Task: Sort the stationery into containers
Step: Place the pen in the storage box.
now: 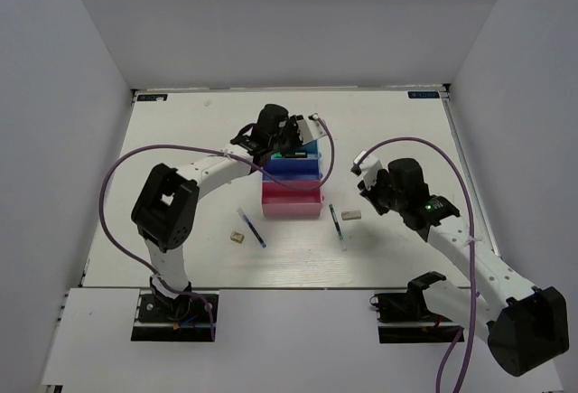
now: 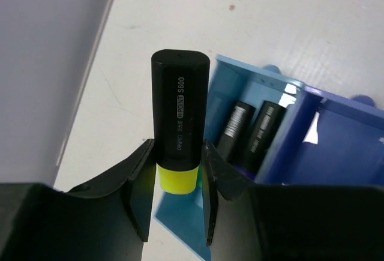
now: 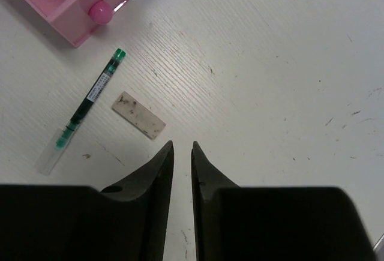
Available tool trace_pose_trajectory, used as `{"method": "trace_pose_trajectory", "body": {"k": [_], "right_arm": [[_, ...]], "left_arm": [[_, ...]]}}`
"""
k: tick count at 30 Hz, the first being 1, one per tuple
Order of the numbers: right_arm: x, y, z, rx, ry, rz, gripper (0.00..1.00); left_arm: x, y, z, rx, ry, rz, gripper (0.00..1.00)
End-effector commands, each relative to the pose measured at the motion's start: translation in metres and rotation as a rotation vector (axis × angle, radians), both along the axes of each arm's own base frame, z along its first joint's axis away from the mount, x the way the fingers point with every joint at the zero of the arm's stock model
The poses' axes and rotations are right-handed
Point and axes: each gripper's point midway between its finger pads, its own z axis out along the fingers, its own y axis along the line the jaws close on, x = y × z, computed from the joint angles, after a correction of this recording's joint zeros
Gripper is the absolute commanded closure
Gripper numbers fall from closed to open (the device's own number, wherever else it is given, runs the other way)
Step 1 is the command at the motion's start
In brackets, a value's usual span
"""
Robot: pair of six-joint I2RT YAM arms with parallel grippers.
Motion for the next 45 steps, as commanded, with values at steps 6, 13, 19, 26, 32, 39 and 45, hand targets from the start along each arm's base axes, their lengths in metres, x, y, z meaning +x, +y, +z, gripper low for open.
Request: {"method": "trace_pose_trajectory", "body": {"k": [6,13,19,26,32,39,45], "right_arm": [[0.009,-0.002,0.001,0.001,-0.02,-0.015,0.73],[0.009,-0.001,-0.003,0.0,-0.008,-0.008,0.69],[0.011,-0.002,-0.001,-0.001,-0.011,-0.018,0.64],[0.01,-0.002,0.0,0.013,-0.005,-0.022,0.53],[0.009,-0.002,0.001,0.018,-0.004,-0.024,0.48],[-0.003,0.013,-0.002,0.09,0.066,0.025,1.0],[-0.041,0.049,-0.023,0.216,0.397,0.117,0.96]], "left_arm": [[0.031,0.006,0.009,-0.059,-0.029,0.052,0.93],[0.021,0.015,-0.008,-0.067,0.031,0.062,0.85],[0.02,0.018,-0.016,-0.059,0.055,0.081,0.71],[0.02,0.022,-0.01,-0.061,0.043,0.106,0.48],[0.021,0.024,0.009,-0.085,0.017,0.114,0.43],[-0.003,0.036,0.05,-0.176,0.025,0.177,0.77],[-0.064,0.1,0.076,-0.33,0.302,0.641,0.87]]}}
